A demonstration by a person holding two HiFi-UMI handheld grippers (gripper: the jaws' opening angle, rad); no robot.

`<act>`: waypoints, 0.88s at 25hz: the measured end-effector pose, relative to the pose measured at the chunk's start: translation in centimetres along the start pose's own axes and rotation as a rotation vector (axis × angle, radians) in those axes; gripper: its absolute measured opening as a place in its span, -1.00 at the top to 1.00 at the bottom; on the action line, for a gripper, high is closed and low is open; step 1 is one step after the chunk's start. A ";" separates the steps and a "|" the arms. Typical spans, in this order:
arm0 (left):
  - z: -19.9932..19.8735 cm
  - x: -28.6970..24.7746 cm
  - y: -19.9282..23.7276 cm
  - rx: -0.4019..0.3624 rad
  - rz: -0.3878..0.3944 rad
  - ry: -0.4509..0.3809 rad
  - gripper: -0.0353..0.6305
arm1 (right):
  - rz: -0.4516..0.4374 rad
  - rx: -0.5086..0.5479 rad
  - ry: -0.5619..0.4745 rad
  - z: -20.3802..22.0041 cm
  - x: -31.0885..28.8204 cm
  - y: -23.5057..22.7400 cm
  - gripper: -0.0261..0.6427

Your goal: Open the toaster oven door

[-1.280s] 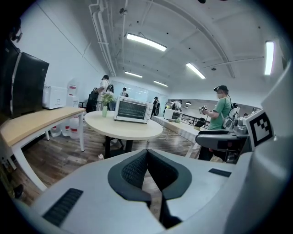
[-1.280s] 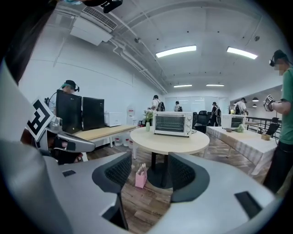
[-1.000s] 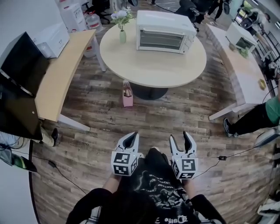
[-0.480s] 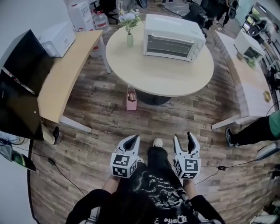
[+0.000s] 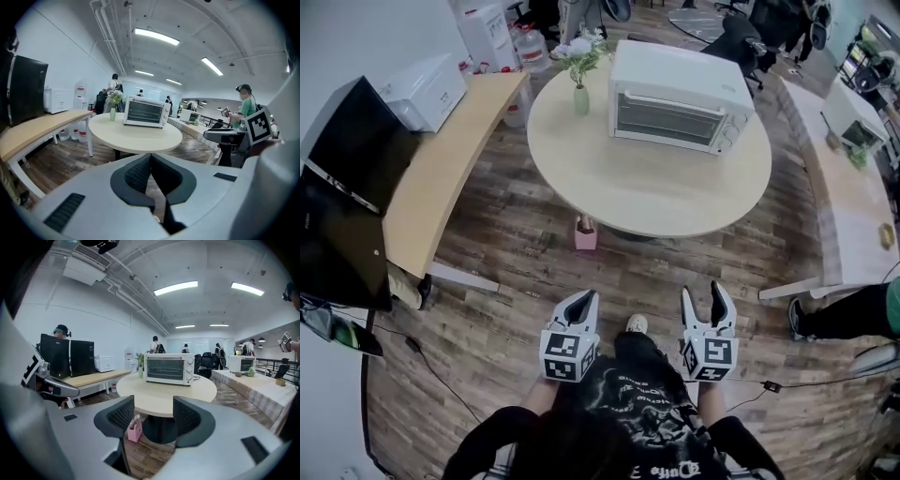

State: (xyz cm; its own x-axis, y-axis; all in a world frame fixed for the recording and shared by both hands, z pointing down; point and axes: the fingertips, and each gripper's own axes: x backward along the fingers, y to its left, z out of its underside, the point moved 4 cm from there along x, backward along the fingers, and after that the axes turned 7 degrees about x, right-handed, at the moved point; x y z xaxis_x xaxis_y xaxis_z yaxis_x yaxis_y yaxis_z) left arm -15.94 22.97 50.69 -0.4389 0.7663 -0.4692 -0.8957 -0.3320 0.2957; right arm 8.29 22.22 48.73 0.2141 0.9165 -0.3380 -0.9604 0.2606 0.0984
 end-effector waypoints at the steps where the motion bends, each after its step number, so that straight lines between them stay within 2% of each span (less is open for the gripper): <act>1: -0.5 -1.0 -0.3 0.003 -0.008 -0.001 0.84 | -0.009 0.001 -0.005 -0.3 -0.9 -0.9 0.18; 8: -4.0 -8.2 -4.2 0.026 -0.037 -0.020 0.84 | -0.082 0.000 -0.017 -1.5 -6.3 -7.2 0.18; 13: -5.2 -11.9 -6.1 0.035 -0.051 -0.025 0.84 | -0.097 0.008 -0.014 -1.8 -8.7 -11.1 0.18; 22: -5.7 -14.9 -6.9 0.045 -0.042 -0.010 0.84 | -0.092 -0.012 0.002 -1.7 -10.4 -13.2 0.18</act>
State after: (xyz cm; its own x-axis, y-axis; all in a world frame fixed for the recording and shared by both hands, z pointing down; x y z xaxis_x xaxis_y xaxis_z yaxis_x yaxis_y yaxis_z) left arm -3.63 10.70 50.90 -0.3998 0.7849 -0.4734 -0.9093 -0.2744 0.3129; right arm 18.45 8.74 49.40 0.3010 0.8885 -0.3465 -0.9388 0.3398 0.0558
